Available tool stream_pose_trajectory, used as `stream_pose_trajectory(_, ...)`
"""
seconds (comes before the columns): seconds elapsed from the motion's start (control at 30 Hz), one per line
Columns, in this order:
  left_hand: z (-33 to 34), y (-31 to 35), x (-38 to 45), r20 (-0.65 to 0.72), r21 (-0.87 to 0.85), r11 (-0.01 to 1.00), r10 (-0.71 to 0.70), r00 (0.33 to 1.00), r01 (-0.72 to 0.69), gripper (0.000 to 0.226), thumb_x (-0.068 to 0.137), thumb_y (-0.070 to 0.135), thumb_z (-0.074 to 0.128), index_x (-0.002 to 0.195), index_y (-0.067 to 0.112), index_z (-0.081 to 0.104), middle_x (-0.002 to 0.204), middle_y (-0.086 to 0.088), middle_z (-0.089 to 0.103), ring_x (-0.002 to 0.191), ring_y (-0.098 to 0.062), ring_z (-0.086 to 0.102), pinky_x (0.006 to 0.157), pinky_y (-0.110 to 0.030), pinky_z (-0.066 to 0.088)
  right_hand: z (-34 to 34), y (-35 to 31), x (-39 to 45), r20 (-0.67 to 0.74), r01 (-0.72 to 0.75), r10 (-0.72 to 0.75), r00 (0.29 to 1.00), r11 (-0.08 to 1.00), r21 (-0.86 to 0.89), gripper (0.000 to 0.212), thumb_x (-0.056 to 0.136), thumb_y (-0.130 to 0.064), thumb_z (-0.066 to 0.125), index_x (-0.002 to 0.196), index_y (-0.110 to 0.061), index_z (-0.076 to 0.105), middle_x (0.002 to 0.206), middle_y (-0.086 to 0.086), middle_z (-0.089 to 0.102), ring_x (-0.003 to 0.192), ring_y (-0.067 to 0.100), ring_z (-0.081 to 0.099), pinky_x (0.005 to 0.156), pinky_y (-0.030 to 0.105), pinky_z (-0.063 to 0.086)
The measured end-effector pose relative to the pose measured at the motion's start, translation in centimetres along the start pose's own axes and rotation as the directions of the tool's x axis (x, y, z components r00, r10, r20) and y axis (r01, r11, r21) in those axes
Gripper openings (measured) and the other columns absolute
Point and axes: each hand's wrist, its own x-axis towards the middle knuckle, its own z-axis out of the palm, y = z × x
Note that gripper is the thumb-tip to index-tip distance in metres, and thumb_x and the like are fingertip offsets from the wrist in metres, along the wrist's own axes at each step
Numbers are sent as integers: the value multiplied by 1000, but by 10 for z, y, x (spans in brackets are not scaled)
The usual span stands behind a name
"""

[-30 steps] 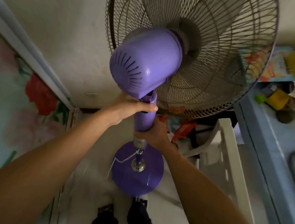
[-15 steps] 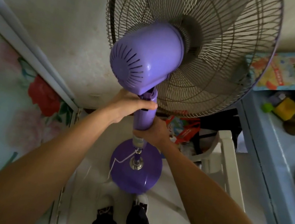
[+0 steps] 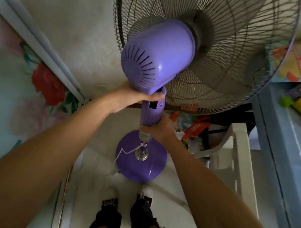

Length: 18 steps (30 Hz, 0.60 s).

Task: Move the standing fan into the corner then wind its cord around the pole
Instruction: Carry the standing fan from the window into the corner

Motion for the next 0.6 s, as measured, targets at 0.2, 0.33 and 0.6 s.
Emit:
stream_pose_trajectory(0.2,-6,-5,-30,-127,121,991,-34,991,50,80,62,35,90,133,15,58,125,3,65,112,-12,60,76,-9,52,-9,-18,-31,-17,88,-90,996,993,-74,33,69,-7,90,95,-9,70,77,0,67,69,9,56,64,24,49)
stream_pose_trajectory(0.33,-16,-4,-56,13,210,965,-162,987,156,73,73,14,86,139,10,54,139,-6,61,128,-23,55,107,-38,47,-10,-25,-64,-47,140,-144,989,988,-68,56,70,8,84,76,-37,51,69,-20,50,58,-11,55,54,1,38)
stream_pose_trajectory(0.6,-47,25,-107,11,-378,889,-276,961,259,22,102,31,48,113,16,60,109,-11,65,97,-31,65,91,-53,53,-9,-56,-94,-171,86,-106,980,989,-121,31,88,-12,74,115,2,68,106,21,75,96,34,69,73,32,48)
